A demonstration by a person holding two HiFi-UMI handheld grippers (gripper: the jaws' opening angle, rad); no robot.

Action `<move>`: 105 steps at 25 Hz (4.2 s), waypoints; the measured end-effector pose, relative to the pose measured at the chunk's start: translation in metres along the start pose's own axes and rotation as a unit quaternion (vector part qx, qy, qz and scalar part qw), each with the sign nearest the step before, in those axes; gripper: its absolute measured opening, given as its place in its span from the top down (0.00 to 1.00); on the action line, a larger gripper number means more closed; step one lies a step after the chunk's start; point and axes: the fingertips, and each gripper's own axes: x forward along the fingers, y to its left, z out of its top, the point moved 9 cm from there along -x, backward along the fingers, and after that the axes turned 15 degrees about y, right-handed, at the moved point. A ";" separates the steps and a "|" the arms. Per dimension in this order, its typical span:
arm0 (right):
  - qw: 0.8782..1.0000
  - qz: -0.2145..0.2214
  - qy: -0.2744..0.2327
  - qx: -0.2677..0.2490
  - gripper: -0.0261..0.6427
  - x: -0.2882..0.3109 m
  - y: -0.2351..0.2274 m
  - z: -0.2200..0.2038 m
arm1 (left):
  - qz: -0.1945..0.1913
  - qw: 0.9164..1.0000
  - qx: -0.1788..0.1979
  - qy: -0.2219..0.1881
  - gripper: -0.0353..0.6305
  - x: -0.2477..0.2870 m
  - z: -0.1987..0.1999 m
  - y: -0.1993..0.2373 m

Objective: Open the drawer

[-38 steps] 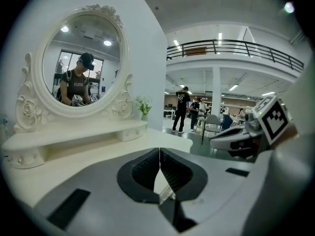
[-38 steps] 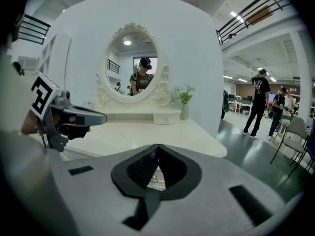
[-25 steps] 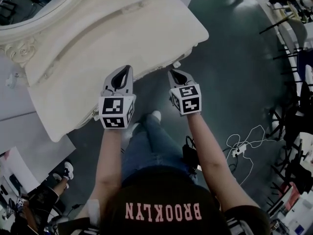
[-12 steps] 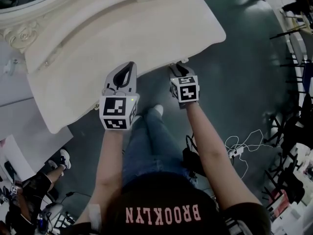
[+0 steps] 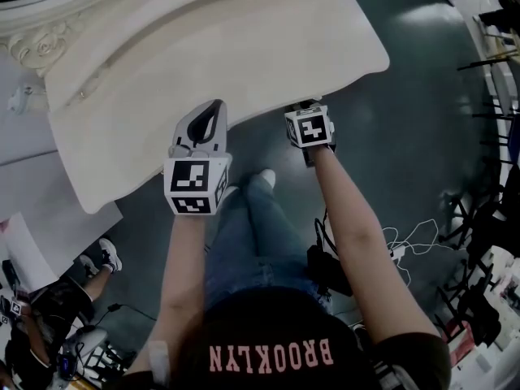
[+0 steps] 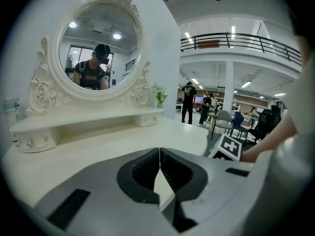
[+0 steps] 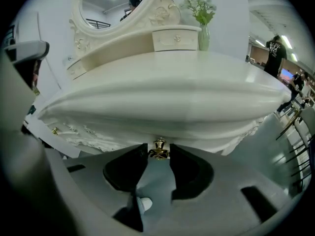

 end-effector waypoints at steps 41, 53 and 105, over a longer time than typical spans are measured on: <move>0.999 0.017 -0.035 0.026 0.80 -0.018 -0.002 -0.067 | -0.030 0.999 0.022 0.003 0.94 -0.001 -0.012 -0.041; 0.999 0.015 -0.028 0.038 0.80 -0.028 -0.001 -0.103 | -0.061 0.997 0.053 0.006 0.94 -0.007 -0.016 -0.069; 0.985 -0.040 -0.033 0.166 0.80 -0.072 0.015 -0.232 | -0.184 0.969 0.159 0.047 0.94 -0.027 -0.041 -0.138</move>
